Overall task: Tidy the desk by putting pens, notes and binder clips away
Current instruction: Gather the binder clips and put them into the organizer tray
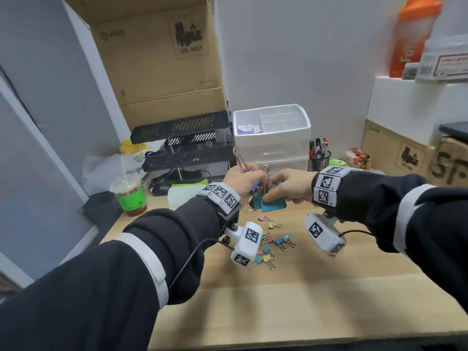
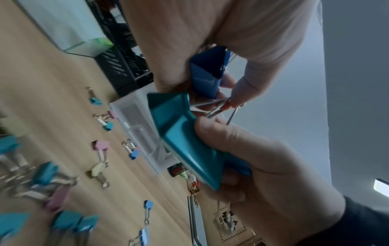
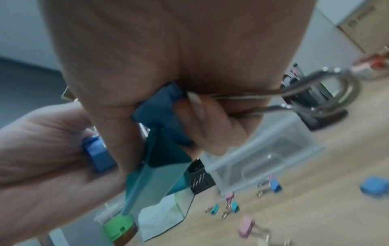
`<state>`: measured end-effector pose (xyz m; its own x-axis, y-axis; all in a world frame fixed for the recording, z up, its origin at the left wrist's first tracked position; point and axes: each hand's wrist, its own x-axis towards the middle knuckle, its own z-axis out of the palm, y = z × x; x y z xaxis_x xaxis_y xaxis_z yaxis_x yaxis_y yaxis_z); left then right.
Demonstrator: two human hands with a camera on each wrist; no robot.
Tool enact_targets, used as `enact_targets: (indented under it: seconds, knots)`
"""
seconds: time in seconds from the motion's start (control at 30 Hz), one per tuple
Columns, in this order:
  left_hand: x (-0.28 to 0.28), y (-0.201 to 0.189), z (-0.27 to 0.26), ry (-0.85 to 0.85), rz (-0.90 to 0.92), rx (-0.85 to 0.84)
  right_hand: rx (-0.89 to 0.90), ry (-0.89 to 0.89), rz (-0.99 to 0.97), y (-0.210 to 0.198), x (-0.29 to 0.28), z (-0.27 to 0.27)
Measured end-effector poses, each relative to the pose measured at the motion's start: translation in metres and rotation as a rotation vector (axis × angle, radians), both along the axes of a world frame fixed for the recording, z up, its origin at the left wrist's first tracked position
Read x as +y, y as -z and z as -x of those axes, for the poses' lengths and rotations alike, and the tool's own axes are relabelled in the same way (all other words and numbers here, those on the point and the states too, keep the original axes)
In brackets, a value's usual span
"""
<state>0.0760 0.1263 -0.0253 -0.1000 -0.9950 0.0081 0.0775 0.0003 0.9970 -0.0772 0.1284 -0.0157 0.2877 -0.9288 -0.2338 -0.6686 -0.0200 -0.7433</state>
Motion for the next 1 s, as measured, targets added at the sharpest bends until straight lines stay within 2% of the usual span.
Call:
enact_targets:
  seconds: [0.1, 0.27, 0.37, 0.47, 0.6, 1.0]
  knots:
    - [-0.018, -0.02, 0.008, -0.016, 0.042, -0.103, 0.195, 0.004, 0.148, -0.029, -0.012, 0.011]
    - [-0.068, -0.075, 0.023, -0.05, 0.154, -0.167, 0.342, 0.067, 0.361, -0.089, -0.057, 0.029]
    - [-0.099, -0.11, 0.036, -0.104, 0.184, -0.175, 0.367, 0.098, 0.472, -0.123, -0.088, 0.037]
    - [-0.12, -0.136, 0.045, -0.222, 0.161, -0.168, 0.302, 0.207, 0.581, -0.147, -0.119, 0.051]
    - [-0.139, -0.147, 0.05, -0.192, 0.049, -0.146, 0.278, 0.314, 0.634, -0.152, -0.159, 0.069]
    - [-0.18, -0.13, 0.058, -0.125, -0.061, -0.234, 0.353, 0.268, 0.532, -0.117, -0.223, 0.096]
